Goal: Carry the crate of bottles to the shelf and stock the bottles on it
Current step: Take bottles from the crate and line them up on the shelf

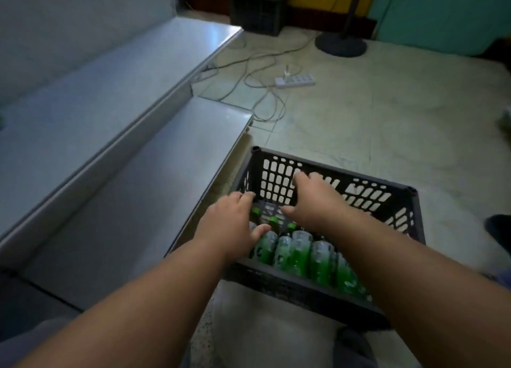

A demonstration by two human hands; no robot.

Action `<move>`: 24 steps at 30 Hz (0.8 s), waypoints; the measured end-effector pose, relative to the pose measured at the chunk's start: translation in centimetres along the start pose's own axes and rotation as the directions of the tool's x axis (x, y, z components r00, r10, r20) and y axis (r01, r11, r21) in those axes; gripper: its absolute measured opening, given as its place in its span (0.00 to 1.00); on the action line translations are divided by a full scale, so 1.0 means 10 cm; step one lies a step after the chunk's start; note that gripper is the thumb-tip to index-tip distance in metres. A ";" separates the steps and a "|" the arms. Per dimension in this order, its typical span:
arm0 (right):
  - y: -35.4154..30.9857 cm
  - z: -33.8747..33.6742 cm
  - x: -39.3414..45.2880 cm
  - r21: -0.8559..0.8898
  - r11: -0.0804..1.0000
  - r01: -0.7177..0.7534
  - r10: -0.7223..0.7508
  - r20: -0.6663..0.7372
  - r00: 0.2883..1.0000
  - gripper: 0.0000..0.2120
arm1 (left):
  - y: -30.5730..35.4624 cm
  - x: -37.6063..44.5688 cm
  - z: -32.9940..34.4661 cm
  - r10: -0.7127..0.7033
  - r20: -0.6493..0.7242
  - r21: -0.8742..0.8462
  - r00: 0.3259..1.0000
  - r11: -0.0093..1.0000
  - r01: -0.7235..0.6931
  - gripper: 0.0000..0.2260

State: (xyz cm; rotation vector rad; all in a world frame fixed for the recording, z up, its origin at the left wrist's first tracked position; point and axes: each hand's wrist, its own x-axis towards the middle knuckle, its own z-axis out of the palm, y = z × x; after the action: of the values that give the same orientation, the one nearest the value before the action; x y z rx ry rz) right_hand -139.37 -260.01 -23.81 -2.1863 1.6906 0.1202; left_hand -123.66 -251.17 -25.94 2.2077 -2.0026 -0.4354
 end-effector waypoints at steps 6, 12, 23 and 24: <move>0.62 0.81 0.51 0.100 0.978 -0.182 0.170 0.119 0.978 0.33 | 0.10 0.36 0.80 -0.017 0.137 0.065 0.990 0.998 0.008 0.40; 1.02 1.49 0.89 0.167 0.931 -0.325 0.284 0.229 0.931 0.38 | 0.06 0.40 1.22 -0.073 0.187 0.103 0.980 0.993 0.054 0.45; 0.92 2.01 1.32 0.001 0.866 -0.499 0.476 0.298 0.827 0.44 | 0.04 0.45 1.28 -0.091 0.197 0.129 0.976 0.989 0.066 0.45; 0.92 2.00 1.30 0.100 0.842 -0.530 0.482 0.305 0.822 0.46 | 0.04 0.45 1.28 -0.090 0.203 0.129 0.975 0.990 0.065 0.45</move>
State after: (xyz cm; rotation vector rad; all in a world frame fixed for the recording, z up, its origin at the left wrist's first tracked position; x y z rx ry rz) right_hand -141.34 -267.02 -48.32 -1.4612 1.9894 0.3706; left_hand -127.46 -254.42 -38.51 2.4111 -2.1012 -0.5918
